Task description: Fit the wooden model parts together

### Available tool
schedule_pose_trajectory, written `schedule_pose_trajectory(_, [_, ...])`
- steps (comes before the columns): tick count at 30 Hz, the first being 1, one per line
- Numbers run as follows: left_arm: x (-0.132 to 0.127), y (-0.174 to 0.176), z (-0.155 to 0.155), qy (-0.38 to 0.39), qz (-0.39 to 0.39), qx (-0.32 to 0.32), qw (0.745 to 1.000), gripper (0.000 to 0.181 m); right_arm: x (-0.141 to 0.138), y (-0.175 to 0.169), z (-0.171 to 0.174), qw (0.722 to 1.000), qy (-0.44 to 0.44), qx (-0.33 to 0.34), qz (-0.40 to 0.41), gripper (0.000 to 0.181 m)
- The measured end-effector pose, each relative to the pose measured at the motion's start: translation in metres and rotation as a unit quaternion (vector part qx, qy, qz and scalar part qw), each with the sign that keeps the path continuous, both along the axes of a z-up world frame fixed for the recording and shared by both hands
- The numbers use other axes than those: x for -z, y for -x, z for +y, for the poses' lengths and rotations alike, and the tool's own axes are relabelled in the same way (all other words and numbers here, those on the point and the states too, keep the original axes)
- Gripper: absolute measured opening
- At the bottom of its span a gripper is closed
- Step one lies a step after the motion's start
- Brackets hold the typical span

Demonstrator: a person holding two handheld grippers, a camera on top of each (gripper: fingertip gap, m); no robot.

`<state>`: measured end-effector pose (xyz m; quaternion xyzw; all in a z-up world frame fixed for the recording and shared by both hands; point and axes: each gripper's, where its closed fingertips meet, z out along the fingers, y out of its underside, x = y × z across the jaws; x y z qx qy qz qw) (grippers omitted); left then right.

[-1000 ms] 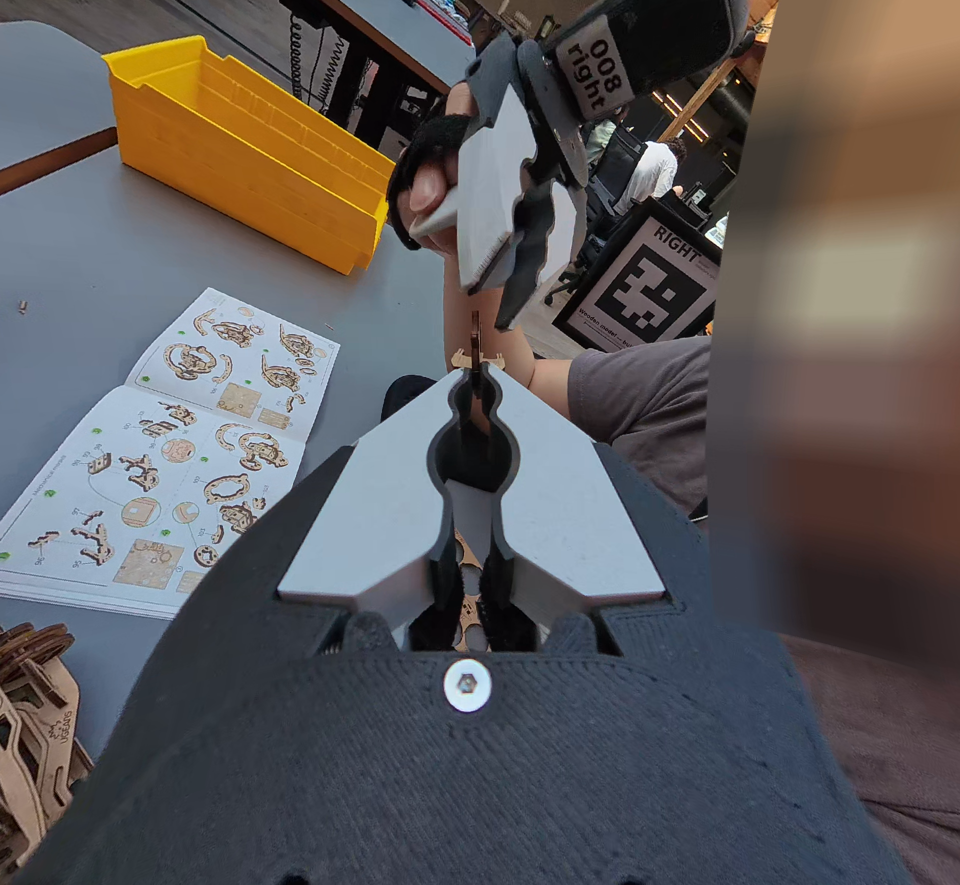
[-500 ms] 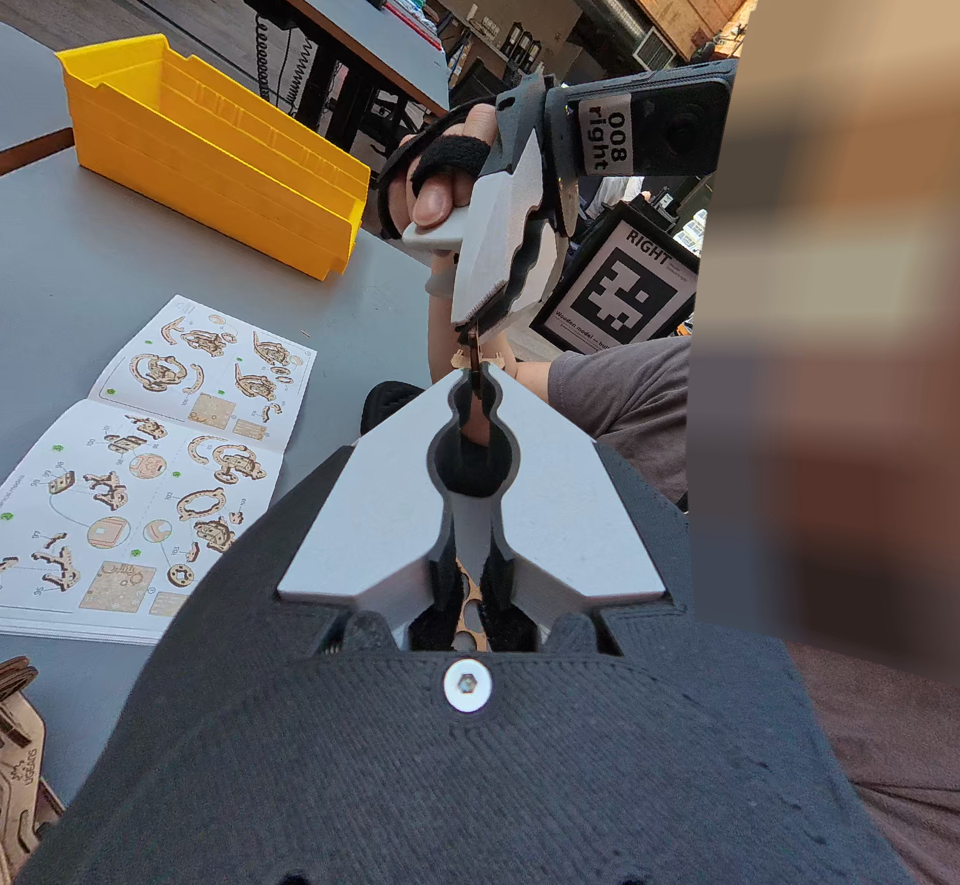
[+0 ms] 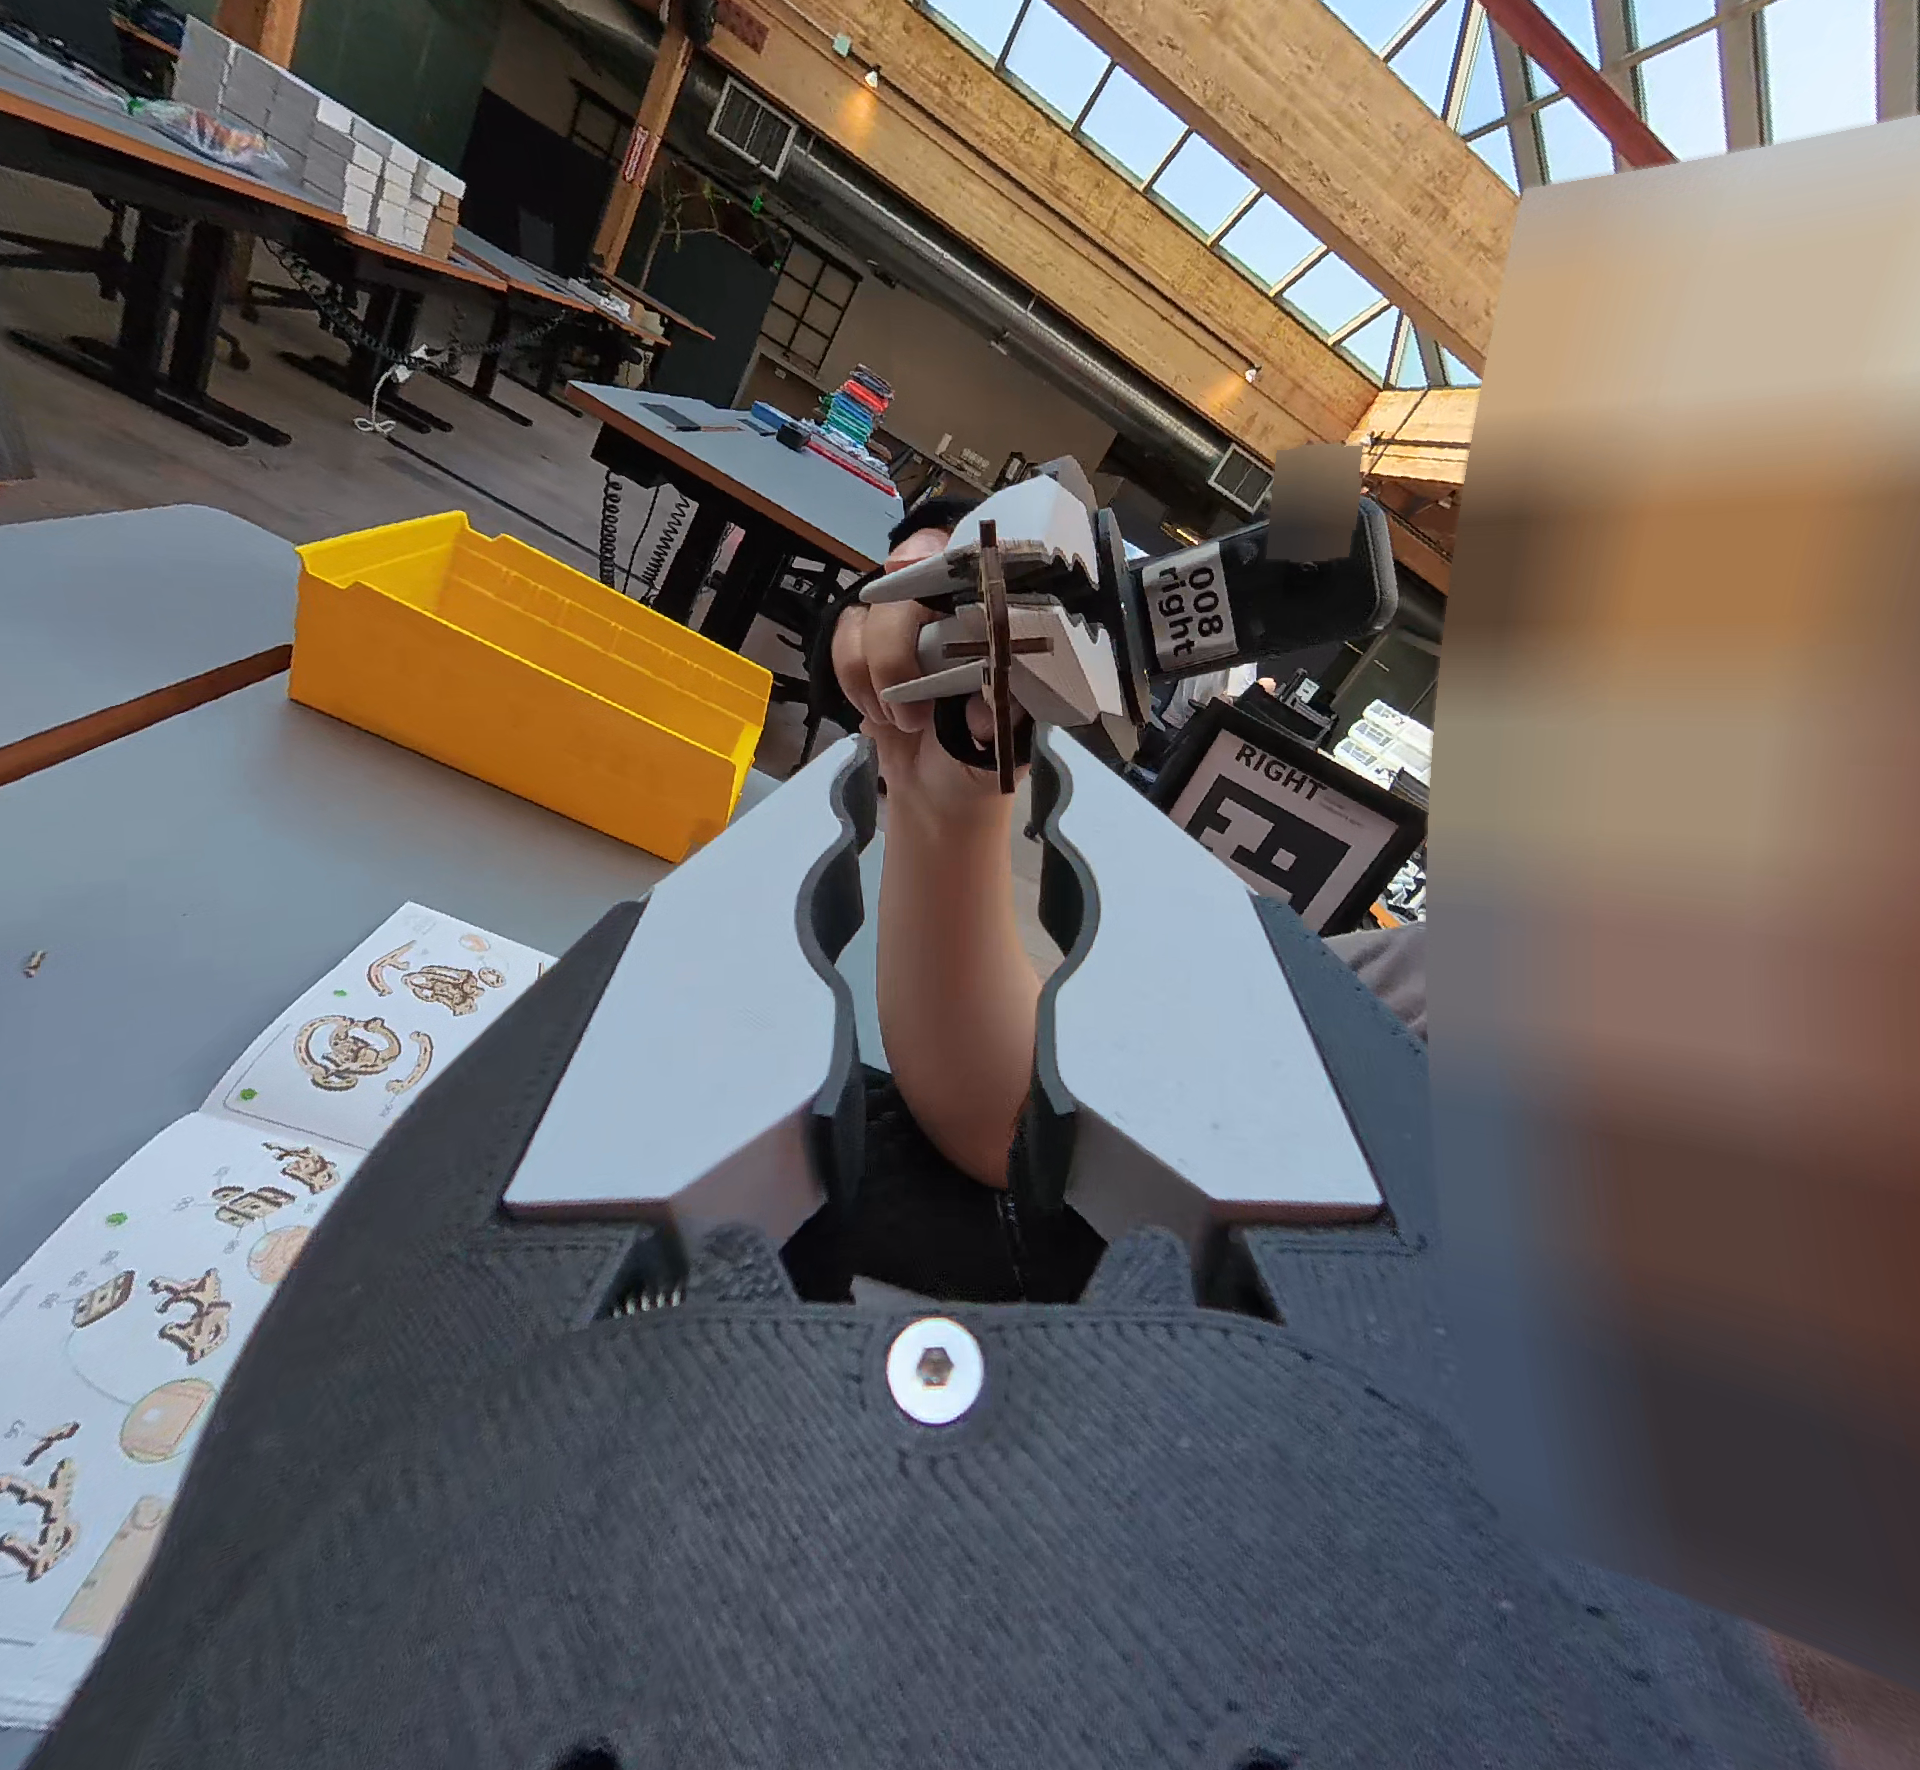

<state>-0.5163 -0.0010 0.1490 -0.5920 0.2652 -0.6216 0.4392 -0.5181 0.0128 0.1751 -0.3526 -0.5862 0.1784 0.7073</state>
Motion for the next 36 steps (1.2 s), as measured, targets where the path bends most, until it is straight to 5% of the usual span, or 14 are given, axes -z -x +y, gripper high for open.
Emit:
schedule_pose_trajectory(4, [-0.004,-0.006,0.002,-0.007,-0.019,-0.005,1.0,0.018,0.001,0.004,-0.002,1.0,-0.014,0.005,-0.002,0.003])
schedule_pose_trajectory(6, [-0.005,-0.008,-0.001,-0.014,-0.023,0.007,1.0,0.0,0.0,0.005,0.0,1.0,-0.023,0.018,0.0,0.004])
schedule_pose_trajectory(15, [-0.001,-0.006,0.001,-0.004,0.012,-0.024,1.0,0.0,-0.006,0.001,-0.011,0.994,-0.104,0.011,0.014,0.006])
schedule_pose_trajectory(36, [0.01,-0.01,-0.001,0.002,0.073,-0.053,0.996,0.0,0.021,0.003,-0.013,0.987,-0.129,0.032,-0.094,0.004])
